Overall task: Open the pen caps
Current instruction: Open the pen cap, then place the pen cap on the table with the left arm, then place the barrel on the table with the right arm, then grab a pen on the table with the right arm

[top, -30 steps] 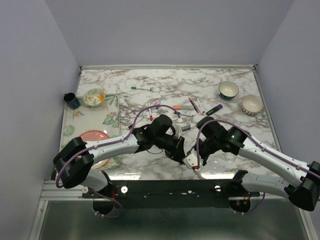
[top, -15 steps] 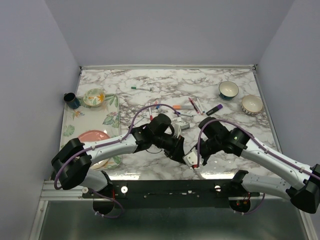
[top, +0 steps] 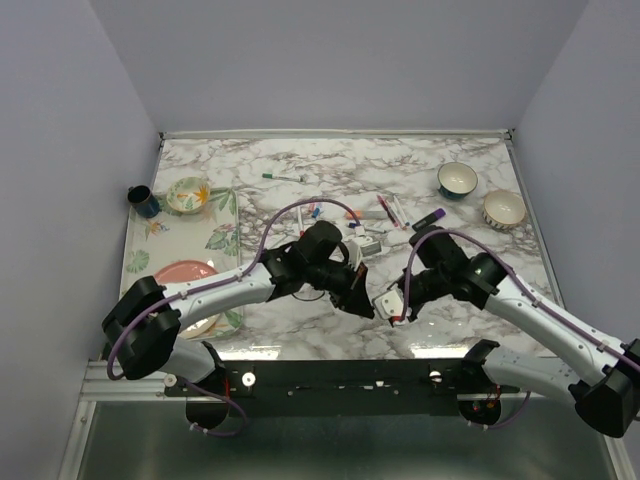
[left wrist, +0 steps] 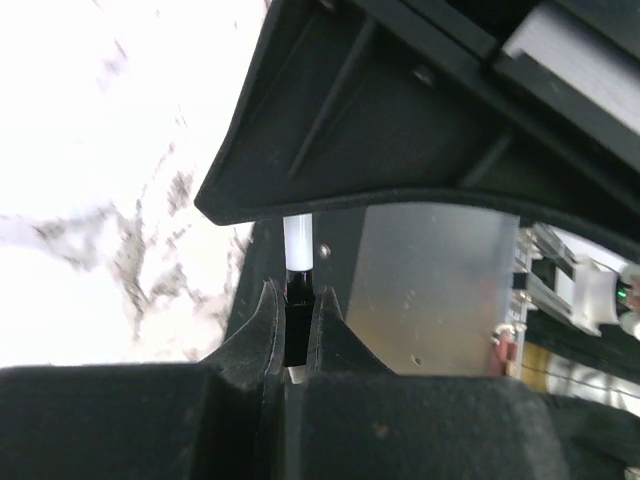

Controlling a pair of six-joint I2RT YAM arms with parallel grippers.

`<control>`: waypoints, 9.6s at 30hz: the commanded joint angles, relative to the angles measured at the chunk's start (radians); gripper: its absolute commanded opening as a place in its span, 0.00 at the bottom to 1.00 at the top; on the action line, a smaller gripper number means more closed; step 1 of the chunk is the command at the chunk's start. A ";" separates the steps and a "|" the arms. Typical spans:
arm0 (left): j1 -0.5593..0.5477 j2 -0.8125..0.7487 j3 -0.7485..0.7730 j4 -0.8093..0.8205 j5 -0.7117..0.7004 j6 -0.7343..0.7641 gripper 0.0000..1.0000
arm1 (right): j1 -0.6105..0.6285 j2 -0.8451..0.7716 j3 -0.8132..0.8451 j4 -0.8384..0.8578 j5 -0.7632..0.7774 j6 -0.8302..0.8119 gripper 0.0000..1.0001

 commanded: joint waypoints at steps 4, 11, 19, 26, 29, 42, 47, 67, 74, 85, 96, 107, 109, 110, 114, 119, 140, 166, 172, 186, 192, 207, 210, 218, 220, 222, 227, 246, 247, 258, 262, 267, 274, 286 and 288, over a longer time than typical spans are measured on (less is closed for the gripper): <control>-0.012 0.004 -0.004 -0.338 0.112 0.117 0.00 | -0.218 -0.051 -0.008 -0.026 0.123 -0.103 0.01; -0.012 0.042 0.016 -0.418 0.136 0.180 0.00 | -0.258 -0.053 -0.016 -0.034 0.172 -0.177 0.01; -0.033 0.079 0.013 -0.480 0.150 0.204 0.00 | -0.301 -0.031 0.015 -0.037 0.224 -0.244 0.01; -0.053 0.079 -0.006 -0.472 0.144 0.189 0.00 | -0.376 -0.031 0.059 -0.054 0.241 -0.312 0.01; -0.052 0.079 -0.009 -0.472 0.143 0.187 0.00 | -0.407 -0.037 0.059 -0.057 0.241 -0.339 0.00; 0.235 -0.119 -0.012 -0.331 -0.052 0.093 0.00 | -0.450 -0.025 -0.022 0.198 0.106 0.050 0.01; 0.366 -0.065 0.040 -0.217 -0.348 -0.026 0.00 | -0.450 0.016 -0.025 0.395 0.037 0.619 0.01; 0.461 0.590 0.698 -0.397 -0.799 0.034 0.05 | -0.493 0.191 0.075 0.402 -0.061 1.097 0.00; 0.479 0.680 0.738 -0.405 -0.766 0.029 0.10 | -0.499 0.203 0.075 0.400 -0.061 1.095 0.01; 0.487 0.745 0.761 -0.418 -0.753 0.028 0.33 | -0.508 0.219 0.076 0.399 -0.072 1.098 0.01; 0.487 0.720 0.783 -0.437 -0.753 0.036 0.45 | -0.517 0.240 0.067 0.436 0.002 1.136 0.01; 0.491 0.366 0.635 -0.391 -0.674 0.069 0.78 | -0.519 0.544 0.256 0.468 0.269 1.265 0.01; 0.493 0.261 0.587 -0.373 -0.669 0.075 0.83 | -0.519 0.633 0.332 0.445 0.298 1.262 0.01; 0.493 0.222 0.538 -0.365 -0.667 0.080 0.85 | -0.519 0.660 0.361 0.439 0.309 1.258 0.02; 0.495 0.026 0.392 -0.339 -0.666 0.123 0.89 | -0.521 0.763 0.458 0.396 0.330 1.236 0.07; 0.496 -0.240 0.164 -0.316 -0.683 0.209 0.90 | -0.521 0.863 0.558 0.376 0.369 1.221 0.13; 0.498 -0.521 -0.078 -0.274 -0.747 0.286 0.94 | -0.522 1.067 0.717 0.261 0.379 1.195 0.26; 0.505 -0.535 -0.079 -0.271 -0.718 0.286 0.94 | -0.648 0.802 0.524 0.285 0.228 1.273 0.61; 0.507 -0.535 -0.079 -0.271 -0.713 0.286 0.94 | -0.648 0.779 0.463 0.359 0.426 1.435 0.68; 0.508 -0.535 -0.079 -0.268 -0.709 0.286 0.94 | -0.637 0.955 0.607 0.293 0.720 1.653 0.77; 0.510 -0.535 -0.081 -0.268 -0.707 0.286 0.94 | -0.625 1.003 0.647 0.262 0.728 1.658 0.73; 0.513 -0.538 -0.081 -0.267 -0.704 0.286 0.94 | -0.620 1.044 0.713 0.088 0.717 1.650 0.52; 0.513 -0.539 -0.081 -0.267 -0.704 0.284 0.94 | -0.622 1.055 0.722 0.066 0.718 1.646 0.52; 0.514 -0.541 -0.082 -0.267 -0.706 0.284 0.94 | -0.619 1.084 0.768 0.009 0.682 1.633 0.56; 0.514 -0.541 -0.082 -0.267 -0.707 0.284 0.94 | -0.617 1.084 0.765 -0.003 0.688 1.630 0.56; 0.514 -0.542 -0.081 -0.267 -0.707 0.284 0.94 | -0.617 1.082 0.764 -0.015 0.688 1.624 0.55; 0.516 -0.545 -0.084 -0.267 -0.707 0.284 0.94 | -0.619 1.089 0.756 -0.077 0.643 1.603 0.42; 0.516 -0.568 -0.087 -0.262 -0.700 0.284 0.94 | -0.619 1.093 0.722 -0.147 0.622 1.457 0.35; 0.516 -0.568 -0.087 -0.262 -0.700 0.284 0.94 | -0.617 1.095 0.724 -0.152 0.631 1.454 0.36; 0.516 -0.571 -0.087 -0.262 -0.698 0.284 0.94 | -0.617 1.090 0.705 -0.160 0.619 1.428 0.42; 0.516 -0.575 -0.087 -0.260 -0.693 0.284 0.94 | -0.619 1.087 0.699 -0.156 0.617 1.419 0.42; 0.516 -0.578 -0.087 -0.260 -0.692 0.284 0.94 | -0.619 1.087 0.699 -0.156 0.616 1.413 0.42; 0.516 -0.581 -0.088 -0.260 -0.692 0.284 0.94 | -0.619 1.085 0.695 -0.155 0.606 1.400 0.18; 0.516 -0.587 -0.091 -0.256 -0.695 0.286 0.94 | -0.622 0.981 0.524 -0.040 0.523 1.245 0.00; 0.516 -0.590 -0.091 -0.254 -0.695 0.287 0.94 | -0.622 0.939 0.495 -0.020 0.524 1.216 0.01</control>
